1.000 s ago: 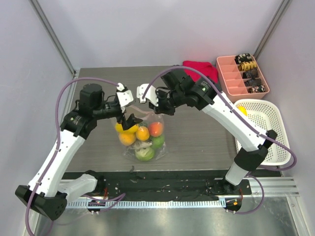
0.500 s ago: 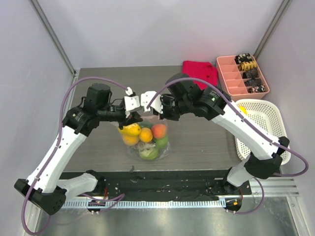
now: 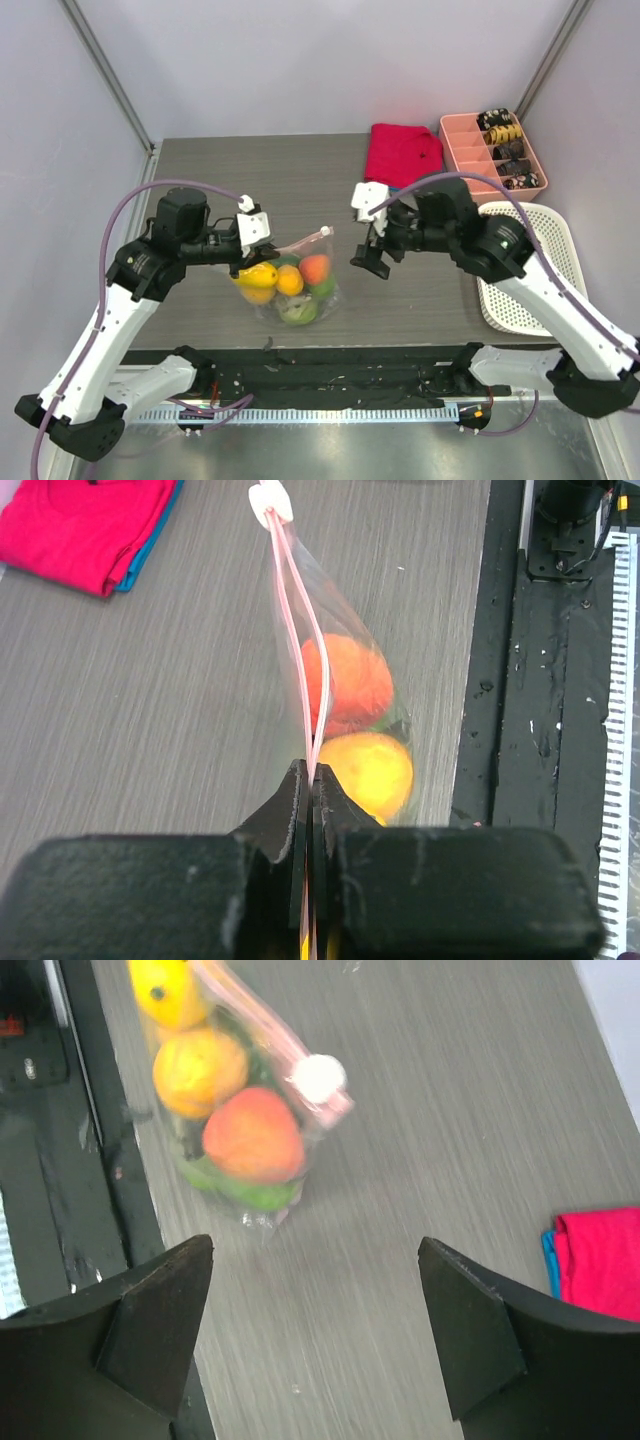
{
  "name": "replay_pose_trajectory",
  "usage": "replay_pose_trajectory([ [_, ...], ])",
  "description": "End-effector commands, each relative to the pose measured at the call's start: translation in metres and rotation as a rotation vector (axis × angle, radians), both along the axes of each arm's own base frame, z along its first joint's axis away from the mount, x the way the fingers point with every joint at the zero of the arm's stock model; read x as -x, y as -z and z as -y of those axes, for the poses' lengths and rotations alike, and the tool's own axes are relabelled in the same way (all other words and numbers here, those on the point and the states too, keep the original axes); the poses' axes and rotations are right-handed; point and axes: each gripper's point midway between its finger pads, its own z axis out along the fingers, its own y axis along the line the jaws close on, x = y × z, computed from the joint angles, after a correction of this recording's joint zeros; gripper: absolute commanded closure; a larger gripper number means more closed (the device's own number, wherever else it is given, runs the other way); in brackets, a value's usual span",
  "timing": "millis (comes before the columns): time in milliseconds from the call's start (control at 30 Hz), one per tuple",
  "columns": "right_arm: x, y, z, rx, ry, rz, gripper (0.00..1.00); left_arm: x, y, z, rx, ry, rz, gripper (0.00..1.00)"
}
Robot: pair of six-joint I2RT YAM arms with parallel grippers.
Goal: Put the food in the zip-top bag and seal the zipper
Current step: Zip the zipper food storage bag at the center of the board.
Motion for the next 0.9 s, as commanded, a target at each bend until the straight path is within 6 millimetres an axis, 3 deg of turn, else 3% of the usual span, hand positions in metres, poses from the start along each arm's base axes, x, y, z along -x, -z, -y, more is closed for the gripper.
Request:
replay_pose_trajectory([
  [0, -0.002, -0.023, -0.006, -0.25, -0.048, 0.001, 0.12, 0.005, -0.016, 0.001, 0.034, 0.035, 0.074, 1.0],
  [233, -0.003, -0.023, -0.023, -0.398, -0.132, 0.043, 0.18, 0.008, -0.019, 0.0, 0.033, 0.04, 0.073, 1.0],
  [467, -0.019, -0.015, -0.044, -0.432, -0.159, 0.037, 0.2, 0.01, -0.018, 0.0, 0.026, 0.053, 0.075, 1.0],
  [667, -0.016, -0.006, -0.057, -0.453, -0.212, -0.029, 0.45, 0.01, -0.015, 0.001, 0.026, 0.059, 0.069, 1.0],
  [867, -0.01, 0.005, -0.058, -0.442, -0.234, -0.074, 0.66, 0.008, -0.015, 0.001, 0.028, 0.048, 0.067, 1.0],
])
